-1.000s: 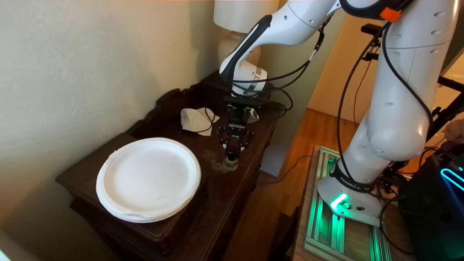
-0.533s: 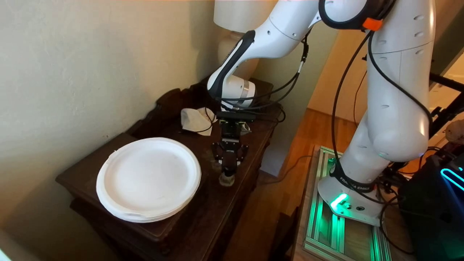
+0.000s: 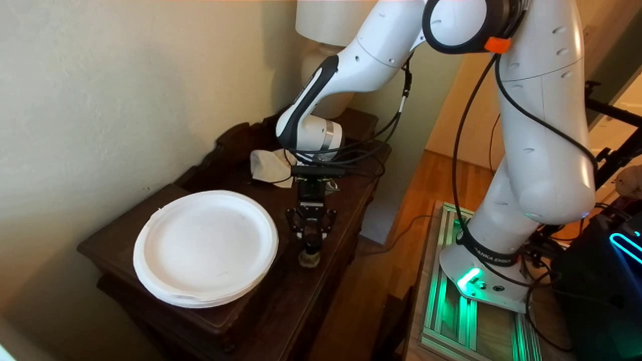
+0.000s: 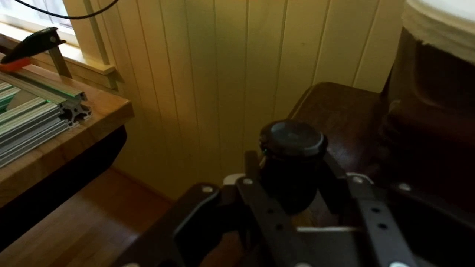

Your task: Use the brush to wipe the table

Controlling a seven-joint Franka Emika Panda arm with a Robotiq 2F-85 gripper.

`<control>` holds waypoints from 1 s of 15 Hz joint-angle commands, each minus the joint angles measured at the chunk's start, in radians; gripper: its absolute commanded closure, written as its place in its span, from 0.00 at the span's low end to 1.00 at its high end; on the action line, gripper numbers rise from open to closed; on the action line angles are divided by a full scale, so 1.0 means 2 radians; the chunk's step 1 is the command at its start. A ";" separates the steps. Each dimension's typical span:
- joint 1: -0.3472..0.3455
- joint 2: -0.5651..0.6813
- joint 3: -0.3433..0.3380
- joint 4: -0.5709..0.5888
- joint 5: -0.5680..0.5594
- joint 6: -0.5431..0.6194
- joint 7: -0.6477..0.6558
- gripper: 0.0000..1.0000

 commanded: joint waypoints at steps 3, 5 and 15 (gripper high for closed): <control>-0.003 0.030 0.001 0.025 -0.030 -0.058 -0.008 0.84; -0.010 0.040 0.004 0.036 -0.049 -0.115 -0.018 0.84; 0.004 -0.008 -0.032 -0.010 -0.029 0.044 -0.030 0.84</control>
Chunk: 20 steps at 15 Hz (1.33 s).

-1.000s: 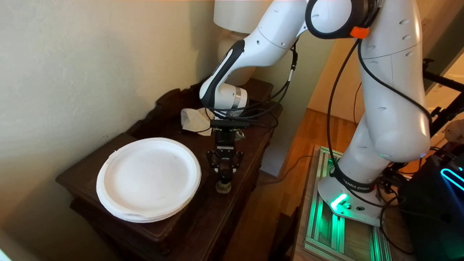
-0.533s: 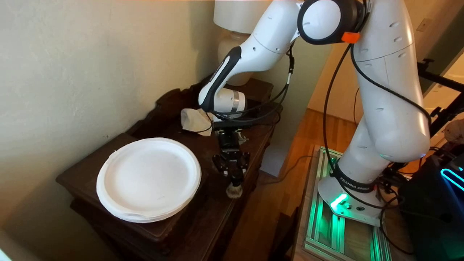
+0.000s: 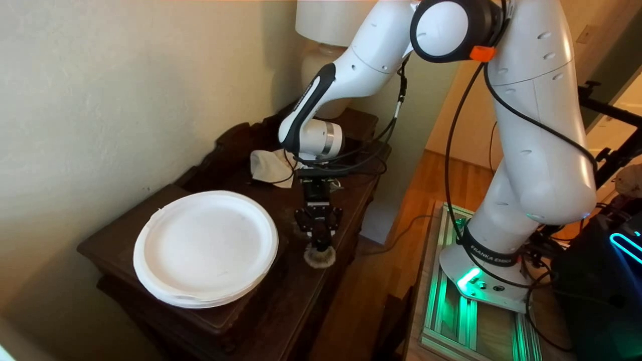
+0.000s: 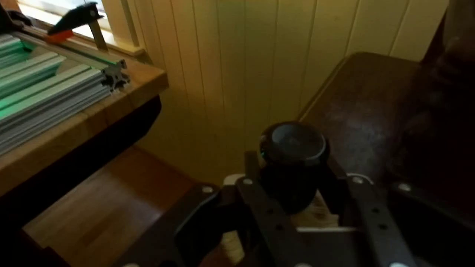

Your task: Use the brush to wipe the table

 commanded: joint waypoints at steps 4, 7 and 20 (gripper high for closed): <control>-0.016 -0.058 0.005 -0.045 0.066 0.094 -0.045 0.84; -0.013 -0.063 0.003 -0.050 0.068 0.115 -0.041 0.84; -0.014 -0.022 -0.013 -0.047 -0.040 0.028 0.049 0.84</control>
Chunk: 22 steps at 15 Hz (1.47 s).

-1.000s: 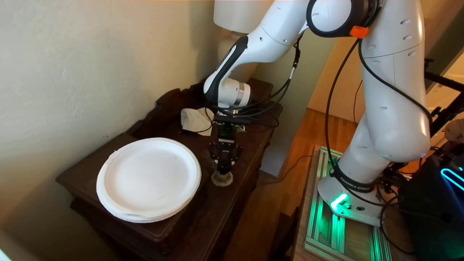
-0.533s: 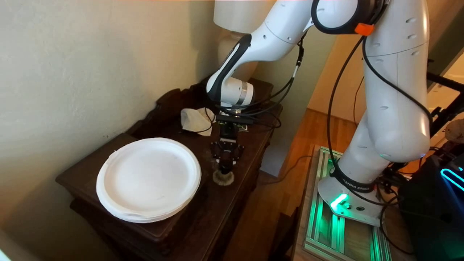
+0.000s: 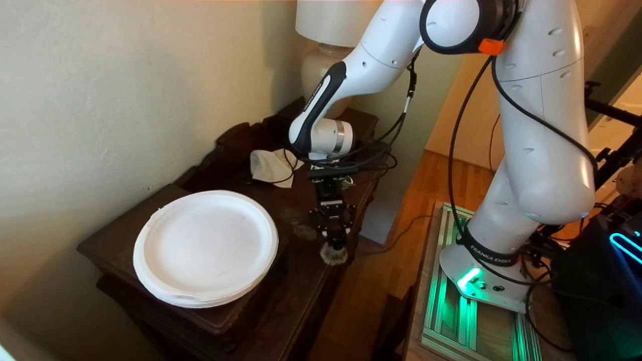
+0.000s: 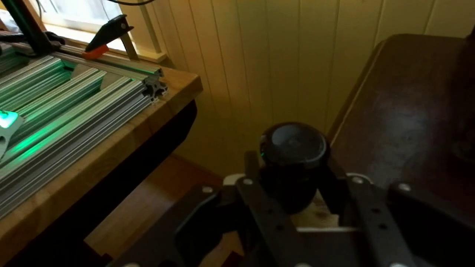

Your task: Use the brush to wipe the table

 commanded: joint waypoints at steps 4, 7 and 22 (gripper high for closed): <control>-0.008 -0.006 -0.008 -0.010 0.029 0.064 -0.002 0.84; -0.017 -0.019 -0.008 -0.015 0.062 0.082 -0.015 0.84; -0.017 -0.049 -0.023 -0.039 0.011 0.109 0.033 0.84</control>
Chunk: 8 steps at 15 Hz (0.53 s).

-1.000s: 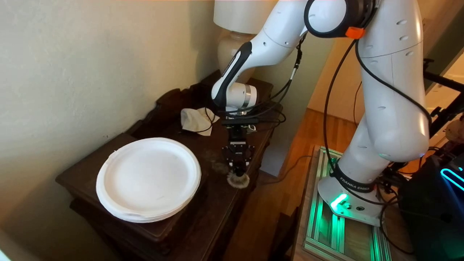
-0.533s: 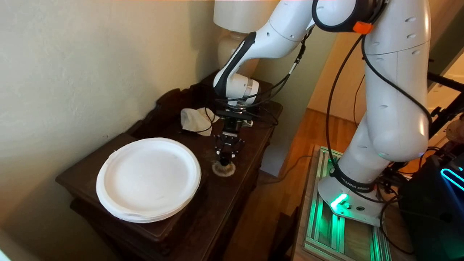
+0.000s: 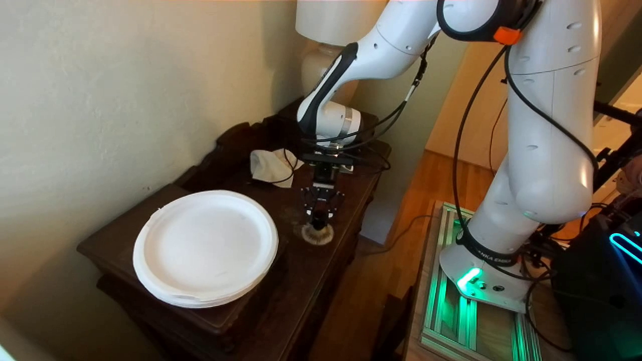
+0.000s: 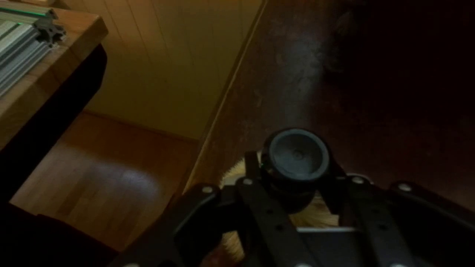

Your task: Use the brush to wipe the table

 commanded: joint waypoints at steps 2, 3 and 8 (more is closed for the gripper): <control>0.000 -0.004 -0.017 -0.023 -0.079 -0.023 0.033 0.84; 0.000 -0.005 -0.020 -0.026 -0.090 -0.024 0.037 0.84; -0.007 -0.004 -0.039 -0.036 -0.096 -0.003 0.067 0.84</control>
